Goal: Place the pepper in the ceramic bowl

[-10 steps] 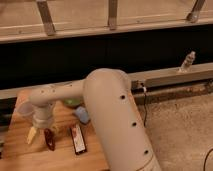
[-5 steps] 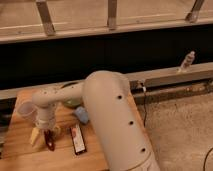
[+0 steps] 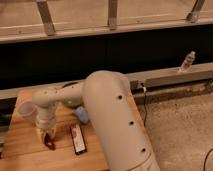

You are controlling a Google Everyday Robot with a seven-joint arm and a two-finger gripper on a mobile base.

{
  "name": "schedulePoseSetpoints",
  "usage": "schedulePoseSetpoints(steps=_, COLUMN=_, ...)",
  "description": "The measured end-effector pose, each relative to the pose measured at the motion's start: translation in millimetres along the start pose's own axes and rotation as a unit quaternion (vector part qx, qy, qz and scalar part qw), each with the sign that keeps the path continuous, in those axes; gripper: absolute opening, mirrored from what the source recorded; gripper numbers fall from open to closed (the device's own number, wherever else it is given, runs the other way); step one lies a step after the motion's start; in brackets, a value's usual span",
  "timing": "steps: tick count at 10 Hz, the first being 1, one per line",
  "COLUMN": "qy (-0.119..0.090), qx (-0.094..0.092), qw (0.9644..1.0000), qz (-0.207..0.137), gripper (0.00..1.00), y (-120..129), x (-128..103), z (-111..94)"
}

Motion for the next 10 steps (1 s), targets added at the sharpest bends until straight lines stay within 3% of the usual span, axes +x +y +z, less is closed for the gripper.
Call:
schedulePoseSetpoints(steps=2, qy=0.001, qx=0.004, qw=1.0000, qz=0.002, gripper=0.00, y=4.1, x=-1.9, z=3.0)
schedulePoseSetpoints(steps=8, qy=0.007, qx=0.013, qw=0.9999, qz=-0.003, gripper=0.00, y=3.5, x=-4.0, z=2.1)
schedulePoseSetpoints(steps=10, qy=0.046, qx=0.028, qw=0.9983, qz=-0.023, gripper=0.00, y=2.3, x=-9.4, z=-23.3)
